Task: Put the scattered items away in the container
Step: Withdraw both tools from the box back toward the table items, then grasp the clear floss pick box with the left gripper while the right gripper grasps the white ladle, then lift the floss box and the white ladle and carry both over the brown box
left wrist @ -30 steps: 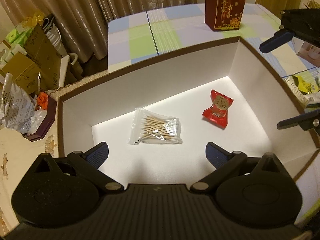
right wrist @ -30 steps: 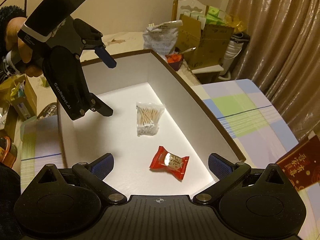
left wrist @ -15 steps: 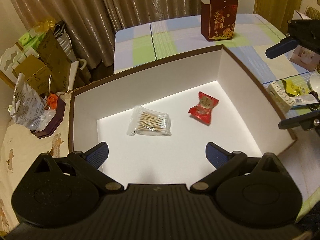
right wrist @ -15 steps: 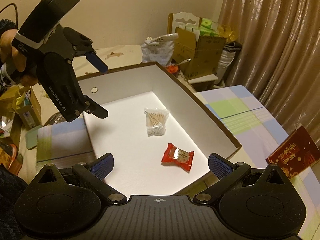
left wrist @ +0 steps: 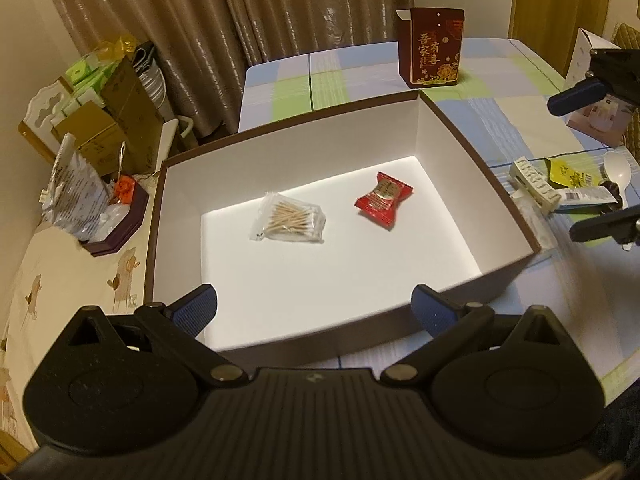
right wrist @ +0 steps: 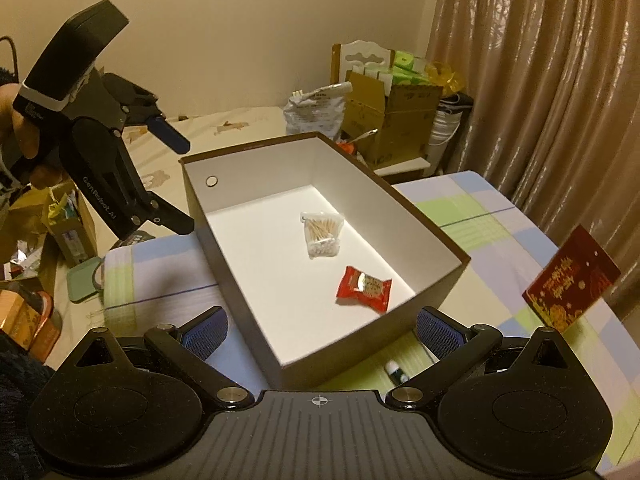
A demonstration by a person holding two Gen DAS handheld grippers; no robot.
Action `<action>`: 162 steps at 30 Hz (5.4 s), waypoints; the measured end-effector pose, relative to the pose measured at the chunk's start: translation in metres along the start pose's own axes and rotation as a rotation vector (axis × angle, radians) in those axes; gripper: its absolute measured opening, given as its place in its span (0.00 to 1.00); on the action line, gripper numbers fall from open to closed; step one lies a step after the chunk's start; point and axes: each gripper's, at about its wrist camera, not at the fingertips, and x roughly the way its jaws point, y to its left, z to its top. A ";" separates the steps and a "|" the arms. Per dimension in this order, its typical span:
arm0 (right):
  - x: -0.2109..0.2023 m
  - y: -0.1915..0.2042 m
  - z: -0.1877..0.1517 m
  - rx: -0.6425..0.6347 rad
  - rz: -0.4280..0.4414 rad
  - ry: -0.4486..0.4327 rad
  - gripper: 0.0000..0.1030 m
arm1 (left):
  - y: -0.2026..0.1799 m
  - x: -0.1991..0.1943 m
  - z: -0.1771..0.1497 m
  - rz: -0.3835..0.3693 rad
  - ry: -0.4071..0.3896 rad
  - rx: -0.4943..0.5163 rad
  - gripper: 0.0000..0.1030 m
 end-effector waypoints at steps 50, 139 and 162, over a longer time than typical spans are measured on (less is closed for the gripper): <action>-0.140 -0.052 -0.194 0.440 -0.236 0.128 1.00 | -0.201 -0.009 -0.027 -0.227 0.009 -0.080 0.99; -0.147 -0.176 -0.225 1.057 -0.374 -0.171 0.05 | -0.228 0.064 0.035 -0.215 -0.037 -0.159 0.51; -0.051 -0.143 -0.031 0.853 -0.067 -0.303 0.05 | -0.055 0.005 0.026 0.006 -0.189 -0.288 0.51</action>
